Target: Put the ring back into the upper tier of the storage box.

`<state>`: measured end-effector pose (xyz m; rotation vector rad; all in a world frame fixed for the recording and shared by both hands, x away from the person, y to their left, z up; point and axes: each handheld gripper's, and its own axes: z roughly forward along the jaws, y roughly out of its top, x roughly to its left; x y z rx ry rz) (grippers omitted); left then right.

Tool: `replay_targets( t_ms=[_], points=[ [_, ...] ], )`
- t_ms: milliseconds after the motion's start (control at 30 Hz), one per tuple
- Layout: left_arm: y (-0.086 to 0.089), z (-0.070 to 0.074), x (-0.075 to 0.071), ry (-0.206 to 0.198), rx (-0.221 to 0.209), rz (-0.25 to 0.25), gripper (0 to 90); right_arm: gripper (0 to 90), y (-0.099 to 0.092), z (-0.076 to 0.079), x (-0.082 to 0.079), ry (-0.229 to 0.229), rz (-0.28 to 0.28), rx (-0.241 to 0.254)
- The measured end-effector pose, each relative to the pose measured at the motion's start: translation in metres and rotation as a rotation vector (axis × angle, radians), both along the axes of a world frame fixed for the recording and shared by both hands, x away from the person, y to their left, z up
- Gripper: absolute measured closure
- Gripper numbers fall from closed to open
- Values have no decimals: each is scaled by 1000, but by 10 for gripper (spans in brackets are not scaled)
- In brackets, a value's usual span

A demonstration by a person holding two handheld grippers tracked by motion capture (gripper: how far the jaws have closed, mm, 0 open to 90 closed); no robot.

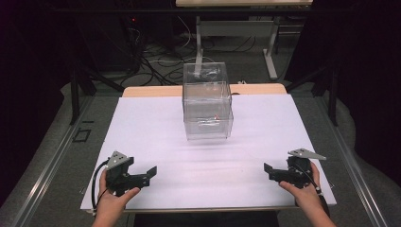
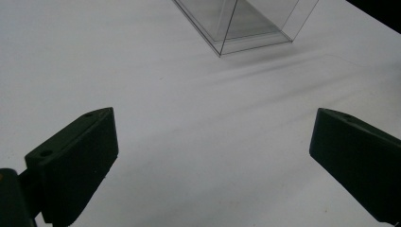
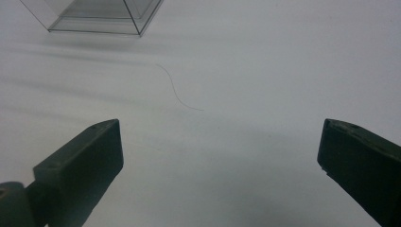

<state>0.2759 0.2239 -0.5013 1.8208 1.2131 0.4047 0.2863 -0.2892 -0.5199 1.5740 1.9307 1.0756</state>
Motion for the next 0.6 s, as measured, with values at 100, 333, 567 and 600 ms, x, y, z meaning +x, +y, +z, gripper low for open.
replay_targets(
  t_ms=[100,333,567,600],
  points=[
    [0,0,0,-1,-1,2,22,10,-2,-2,0,7,-8,0],
    [1,-1,1,3,3,2,22,12,-4,-8,1,28,-19,1],
    [3,0,1,3,-1,9,22,12,-3,-11,1,35,-25,-7],
    [4,-1,1,0,-4,13,22,12,-3,-11,1,35,-25,-8]
  ],
)
